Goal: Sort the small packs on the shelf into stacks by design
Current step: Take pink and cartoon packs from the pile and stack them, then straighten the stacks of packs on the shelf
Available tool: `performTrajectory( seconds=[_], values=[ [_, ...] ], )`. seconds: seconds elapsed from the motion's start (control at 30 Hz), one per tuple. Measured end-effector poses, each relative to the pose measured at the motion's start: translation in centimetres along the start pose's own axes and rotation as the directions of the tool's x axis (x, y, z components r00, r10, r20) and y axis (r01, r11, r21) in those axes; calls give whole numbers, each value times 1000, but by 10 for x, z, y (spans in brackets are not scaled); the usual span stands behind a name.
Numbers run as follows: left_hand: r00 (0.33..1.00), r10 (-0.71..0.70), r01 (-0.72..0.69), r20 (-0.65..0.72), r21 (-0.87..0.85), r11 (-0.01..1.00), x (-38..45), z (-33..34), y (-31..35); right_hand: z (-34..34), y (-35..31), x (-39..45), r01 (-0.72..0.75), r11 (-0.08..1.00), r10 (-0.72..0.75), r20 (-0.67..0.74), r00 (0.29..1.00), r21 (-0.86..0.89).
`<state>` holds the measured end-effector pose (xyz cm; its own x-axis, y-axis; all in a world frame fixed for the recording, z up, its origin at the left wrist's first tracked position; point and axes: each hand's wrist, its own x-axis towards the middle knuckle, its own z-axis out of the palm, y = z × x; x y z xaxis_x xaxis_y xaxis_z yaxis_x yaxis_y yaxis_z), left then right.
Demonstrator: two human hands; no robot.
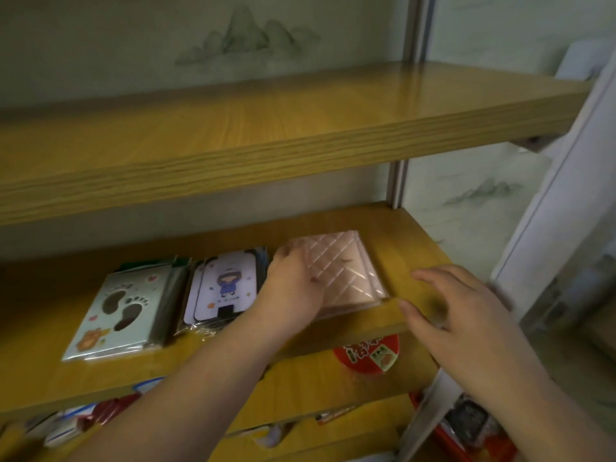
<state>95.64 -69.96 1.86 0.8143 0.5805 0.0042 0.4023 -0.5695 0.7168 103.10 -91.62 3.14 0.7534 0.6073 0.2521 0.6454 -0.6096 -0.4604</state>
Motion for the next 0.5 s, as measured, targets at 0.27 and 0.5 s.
performTrajectory(
  seconds=[0.27,0.5],
  values=[
    [997,55,-43,-60,200,979,-41,-35,-15,23,-39,9,101,995,-102,66,993,20],
    [961,30,50,-276,279,959,-75,-116,-80,64,-117,21,276,959,-282,103,954,70]
  ],
)
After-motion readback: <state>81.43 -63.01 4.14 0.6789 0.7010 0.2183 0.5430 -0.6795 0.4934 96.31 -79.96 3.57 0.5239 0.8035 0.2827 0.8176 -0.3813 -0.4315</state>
